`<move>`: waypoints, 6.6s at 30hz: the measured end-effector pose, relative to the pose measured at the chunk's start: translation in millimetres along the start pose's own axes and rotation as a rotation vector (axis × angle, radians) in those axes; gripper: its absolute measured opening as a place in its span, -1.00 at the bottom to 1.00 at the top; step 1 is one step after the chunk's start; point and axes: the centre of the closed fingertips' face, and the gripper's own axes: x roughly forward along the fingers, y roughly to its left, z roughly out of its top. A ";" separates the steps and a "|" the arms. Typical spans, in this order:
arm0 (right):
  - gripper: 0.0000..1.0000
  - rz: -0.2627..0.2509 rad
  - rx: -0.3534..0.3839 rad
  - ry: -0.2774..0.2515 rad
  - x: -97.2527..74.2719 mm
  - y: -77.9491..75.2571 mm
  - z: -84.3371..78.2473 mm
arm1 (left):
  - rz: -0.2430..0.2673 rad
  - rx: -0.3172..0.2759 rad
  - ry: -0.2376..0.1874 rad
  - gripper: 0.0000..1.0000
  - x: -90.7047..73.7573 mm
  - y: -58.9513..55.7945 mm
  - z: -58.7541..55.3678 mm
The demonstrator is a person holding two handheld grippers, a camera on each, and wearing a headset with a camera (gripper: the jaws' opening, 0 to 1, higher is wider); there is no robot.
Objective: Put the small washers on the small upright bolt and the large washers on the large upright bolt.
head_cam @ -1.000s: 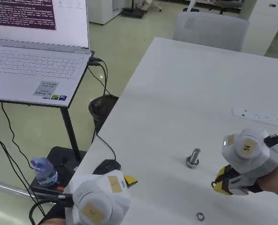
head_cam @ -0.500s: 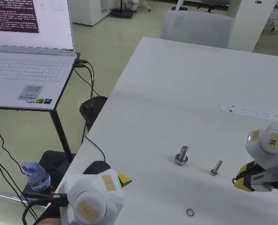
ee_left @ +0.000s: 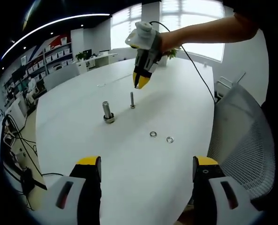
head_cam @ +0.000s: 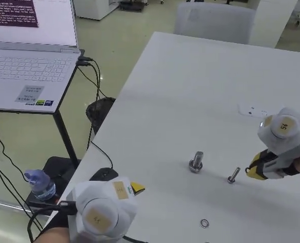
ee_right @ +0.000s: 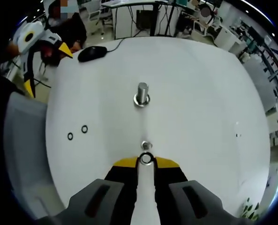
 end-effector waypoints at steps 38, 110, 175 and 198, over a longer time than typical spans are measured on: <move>-0.74 0.061 -0.073 0.086 47.3 -1.2 1.5 | -0.014 0.003 0.021 0.54 -2.7 -0.5 -9.9; -0.55 0.092 -0.183 0.031 29.9 38.4 34.8 | 0.020 0.013 0.021 0.49 -25.0 -0.8 -10.2; -0.63 0.142 -0.200 0.033 78.7 136.3 18.6 | 0.003 0.023 -0.003 0.49 -21.2 -8.5 -2.1; -0.74 0.126 -0.183 0.042 79.3 135.7 19.3 | -0.002 0.020 -0.003 0.46 -18.7 -9.7 -0.6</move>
